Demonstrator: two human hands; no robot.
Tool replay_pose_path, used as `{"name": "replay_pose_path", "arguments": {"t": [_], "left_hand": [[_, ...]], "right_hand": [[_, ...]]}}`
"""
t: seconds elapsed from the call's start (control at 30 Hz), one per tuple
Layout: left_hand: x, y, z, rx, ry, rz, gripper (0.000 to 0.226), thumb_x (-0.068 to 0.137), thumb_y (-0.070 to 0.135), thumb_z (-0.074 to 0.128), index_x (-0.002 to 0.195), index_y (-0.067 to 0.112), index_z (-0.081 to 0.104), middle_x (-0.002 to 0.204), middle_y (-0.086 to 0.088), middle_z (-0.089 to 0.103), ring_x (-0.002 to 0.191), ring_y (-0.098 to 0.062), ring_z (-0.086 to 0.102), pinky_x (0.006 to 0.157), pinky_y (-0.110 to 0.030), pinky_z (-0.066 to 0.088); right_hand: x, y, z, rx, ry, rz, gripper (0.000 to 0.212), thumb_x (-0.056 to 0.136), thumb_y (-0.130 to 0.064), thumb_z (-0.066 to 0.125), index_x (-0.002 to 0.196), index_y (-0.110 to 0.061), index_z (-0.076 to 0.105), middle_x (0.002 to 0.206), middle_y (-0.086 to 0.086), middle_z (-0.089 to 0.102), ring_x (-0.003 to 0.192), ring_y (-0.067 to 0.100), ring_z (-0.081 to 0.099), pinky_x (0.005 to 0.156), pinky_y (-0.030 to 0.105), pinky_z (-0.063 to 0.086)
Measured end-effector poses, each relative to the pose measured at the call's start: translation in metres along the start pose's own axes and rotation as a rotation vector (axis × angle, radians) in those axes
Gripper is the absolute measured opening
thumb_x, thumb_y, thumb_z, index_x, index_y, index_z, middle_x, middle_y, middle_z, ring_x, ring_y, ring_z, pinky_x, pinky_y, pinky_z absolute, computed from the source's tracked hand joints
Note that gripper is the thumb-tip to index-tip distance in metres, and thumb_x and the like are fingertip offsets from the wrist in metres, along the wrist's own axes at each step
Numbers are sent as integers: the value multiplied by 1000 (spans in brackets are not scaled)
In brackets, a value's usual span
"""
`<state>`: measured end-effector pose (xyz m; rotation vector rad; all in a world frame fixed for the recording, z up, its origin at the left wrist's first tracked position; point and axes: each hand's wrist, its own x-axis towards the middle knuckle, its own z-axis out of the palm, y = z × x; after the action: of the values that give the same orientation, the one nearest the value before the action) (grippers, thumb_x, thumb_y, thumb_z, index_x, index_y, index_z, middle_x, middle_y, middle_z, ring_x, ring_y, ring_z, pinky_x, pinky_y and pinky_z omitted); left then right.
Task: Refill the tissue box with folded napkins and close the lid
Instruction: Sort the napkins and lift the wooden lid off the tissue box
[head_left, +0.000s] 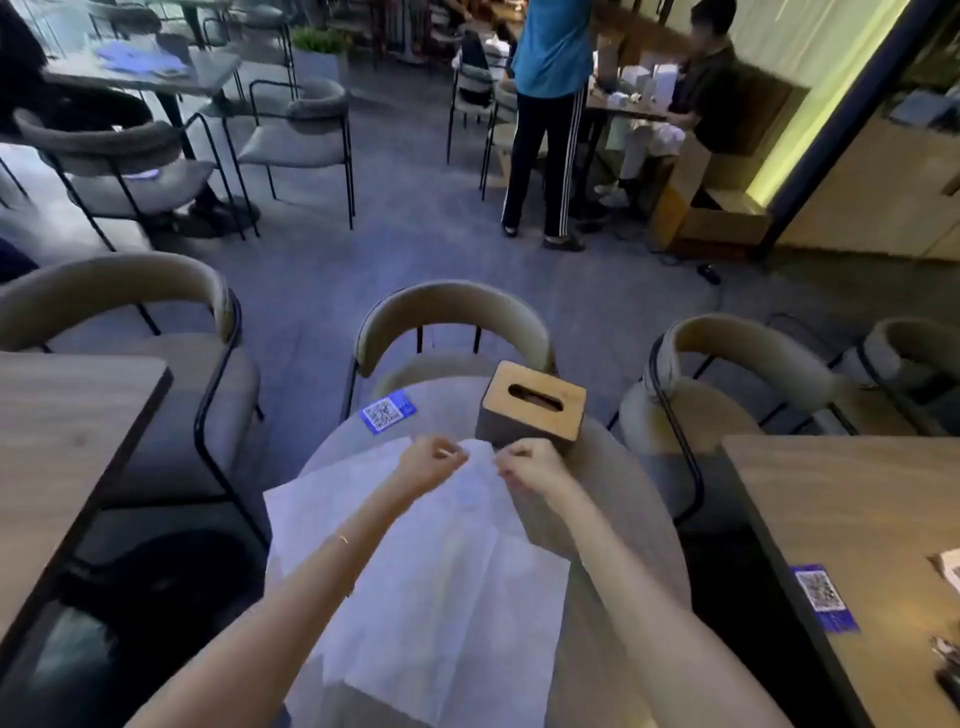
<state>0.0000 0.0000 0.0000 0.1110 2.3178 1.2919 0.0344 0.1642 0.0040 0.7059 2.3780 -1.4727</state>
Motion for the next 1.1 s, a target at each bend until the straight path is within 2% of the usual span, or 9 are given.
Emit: {"name": "replay_pose_path", "arguments": {"t": [0.13,0.23,0.43,0.57,0.67,0.77,0.9,1.0,1.1], "left_hand": [[-35,-56,34,44,-23,-137,22,89,18,59,100,3,70,103,-20,72,71,-19,60,56,-17,41],[-47,-81,55,31,-25,-154,12,87,15,59,91,11,71,100,-17,74,93,-27,69,70,-20,43],[-47,-83,66,6,-13,-128,10,87,12,59,83,19,66,99,-12,74,87,-17,66,72,-14,45],[-42,-83,67,10,-40,-98,10,88,13,58,84,19,63,88,-4,68,85,-15,63,61,-1,41],[-43,-78,67,-9,17,-55,5,88,18,60,87,20,64,90,1,66,90,-18,64,63,-3,42],[-49,-67,64,-90,117,-2,30,85,37,65,109,20,61,105,7,56,99,-15,57,75,-12,40],[-48,-48,58,-106,60,28,60,75,49,71,126,28,49,117,15,45,109,-11,50,92,-26,42],[-38,-38,53,-89,66,87,41,78,44,70,111,23,61,108,11,61,99,-11,58,85,-25,46],[-31,-30,47,-44,88,145,21,91,23,56,71,20,57,66,9,58,65,-12,52,61,-25,38]], "right_hand": [[-10,53,32,-252,-96,49,26,82,6,60,107,2,67,76,4,55,72,18,53,57,20,42],[-12,66,36,-385,-88,30,34,84,4,55,116,-5,64,77,-3,51,69,13,53,42,5,35],[-4,75,35,-455,-139,32,30,84,-3,65,113,-7,61,109,7,53,98,20,52,65,21,40],[-2,74,28,-475,-158,18,14,81,-13,71,88,-3,77,64,-10,53,63,8,50,65,24,41],[-1,67,25,-376,-220,10,21,80,-20,74,60,-15,68,57,-7,52,61,6,47,59,18,38],[-1,46,18,-76,-235,17,23,83,-19,73,81,4,71,69,18,58,69,10,54,68,23,43],[1,8,-6,132,-158,-25,20,89,-25,67,79,-7,65,66,2,52,64,9,50,62,18,42],[5,-14,-25,233,-138,-50,18,89,-26,67,80,-11,63,70,1,56,66,10,52,60,17,42],[9,-28,-41,301,-109,-43,23,83,-23,74,99,-11,62,91,5,63,83,16,58,69,25,46]]}}
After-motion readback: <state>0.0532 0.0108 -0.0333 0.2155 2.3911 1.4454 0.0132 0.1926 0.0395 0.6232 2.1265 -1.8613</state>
